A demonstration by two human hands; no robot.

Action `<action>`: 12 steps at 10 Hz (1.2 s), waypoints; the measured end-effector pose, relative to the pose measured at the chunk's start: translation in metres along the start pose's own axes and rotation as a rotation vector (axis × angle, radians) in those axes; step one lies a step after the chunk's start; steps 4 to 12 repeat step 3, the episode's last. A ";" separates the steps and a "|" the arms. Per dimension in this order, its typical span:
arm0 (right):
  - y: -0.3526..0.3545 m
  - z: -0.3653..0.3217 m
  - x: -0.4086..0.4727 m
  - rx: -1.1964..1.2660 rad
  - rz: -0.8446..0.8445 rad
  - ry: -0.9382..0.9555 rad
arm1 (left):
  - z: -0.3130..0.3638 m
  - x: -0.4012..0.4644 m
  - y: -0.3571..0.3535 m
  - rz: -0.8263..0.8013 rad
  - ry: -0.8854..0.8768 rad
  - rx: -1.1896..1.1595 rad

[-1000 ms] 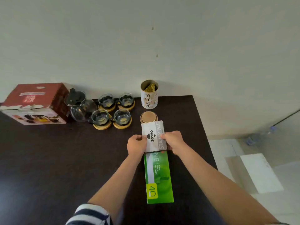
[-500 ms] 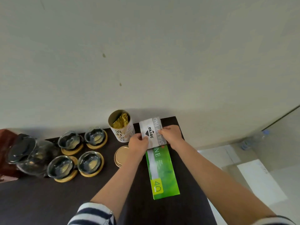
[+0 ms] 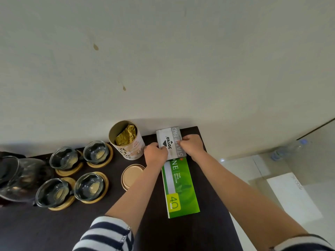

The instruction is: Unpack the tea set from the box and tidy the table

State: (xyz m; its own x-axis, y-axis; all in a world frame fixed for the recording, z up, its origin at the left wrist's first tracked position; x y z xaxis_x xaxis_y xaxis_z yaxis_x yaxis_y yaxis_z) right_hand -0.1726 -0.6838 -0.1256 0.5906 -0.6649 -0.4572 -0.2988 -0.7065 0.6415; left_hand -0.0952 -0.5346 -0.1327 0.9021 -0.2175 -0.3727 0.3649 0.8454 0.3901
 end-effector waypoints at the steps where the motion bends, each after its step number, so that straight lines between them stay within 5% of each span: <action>1: 0.001 -0.002 -0.005 0.007 0.055 -0.012 | 0.003 -0.004 0.000 0.029 0.043 -0.049; 12: 0.004 -0.001 -0.026 0.109 0.065 -0.039 | 0.009 -0.018 0.001 0.038 0.125 -0.132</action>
Point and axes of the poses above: each hand's wrist, its own x-axis towards the middle knuckle, its own y-axis out of the back of the hand, z = x × y, the point moved 6 cm from there along x, towards the middle knuckle, and after that the axes turned 15 degrees about -x, right-handed, at the moved point
